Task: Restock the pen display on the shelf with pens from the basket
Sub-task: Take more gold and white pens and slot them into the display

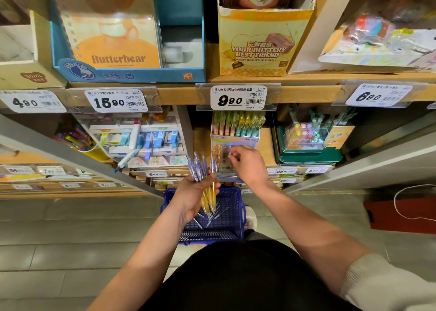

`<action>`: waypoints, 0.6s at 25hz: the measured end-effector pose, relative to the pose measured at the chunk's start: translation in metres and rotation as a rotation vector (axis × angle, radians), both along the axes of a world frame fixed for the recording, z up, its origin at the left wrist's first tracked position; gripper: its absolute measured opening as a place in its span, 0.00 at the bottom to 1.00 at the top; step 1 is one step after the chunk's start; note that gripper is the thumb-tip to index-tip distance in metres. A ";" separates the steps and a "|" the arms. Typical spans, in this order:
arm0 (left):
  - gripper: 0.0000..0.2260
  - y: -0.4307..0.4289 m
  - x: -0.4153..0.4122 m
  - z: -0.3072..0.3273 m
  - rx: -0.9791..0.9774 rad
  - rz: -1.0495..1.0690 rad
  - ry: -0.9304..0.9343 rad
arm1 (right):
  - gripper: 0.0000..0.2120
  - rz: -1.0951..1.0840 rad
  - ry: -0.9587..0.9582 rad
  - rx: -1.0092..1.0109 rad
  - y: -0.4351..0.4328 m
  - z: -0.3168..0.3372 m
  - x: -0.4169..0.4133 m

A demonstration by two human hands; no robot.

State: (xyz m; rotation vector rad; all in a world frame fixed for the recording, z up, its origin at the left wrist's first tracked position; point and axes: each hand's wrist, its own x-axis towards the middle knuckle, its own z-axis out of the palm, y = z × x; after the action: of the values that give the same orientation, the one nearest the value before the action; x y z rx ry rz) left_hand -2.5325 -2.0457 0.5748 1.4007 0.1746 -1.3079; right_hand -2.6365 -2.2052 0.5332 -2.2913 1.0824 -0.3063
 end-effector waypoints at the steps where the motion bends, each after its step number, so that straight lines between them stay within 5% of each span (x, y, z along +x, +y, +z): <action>1: 0.10 -0.001 0.000 0.000 0.000 0.001 0.004 | 0.12 0.001 0.022 0.017 0.000 0.001 0.000; 6: 0.10 -0.003 0.001 -0.004 -0.018 0.001 0.014 | 0.07 -0.111 -0.062 0.092 0.008 0.016 -0.003; 11: 0.10 -0.009 -0.005 -0.007 -0.072 -0.064 -0.019 | 0.06 -0.013 -0.180 0.956 0.027 0.038 -0.014; 15: 0.12 -0.013 -0.010 -0.009 -0.070 -0.087 -0.023 | 0.08 -0.191 -0.282 1.009 0.027 0.035 -0.021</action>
State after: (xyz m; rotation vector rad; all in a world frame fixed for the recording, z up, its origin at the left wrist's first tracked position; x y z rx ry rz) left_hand -2.5427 -2.0589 0.5660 1.3763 0.0528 -1.3563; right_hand -2.6572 -2.1787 0.5678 -1.2170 0.9867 -0.1014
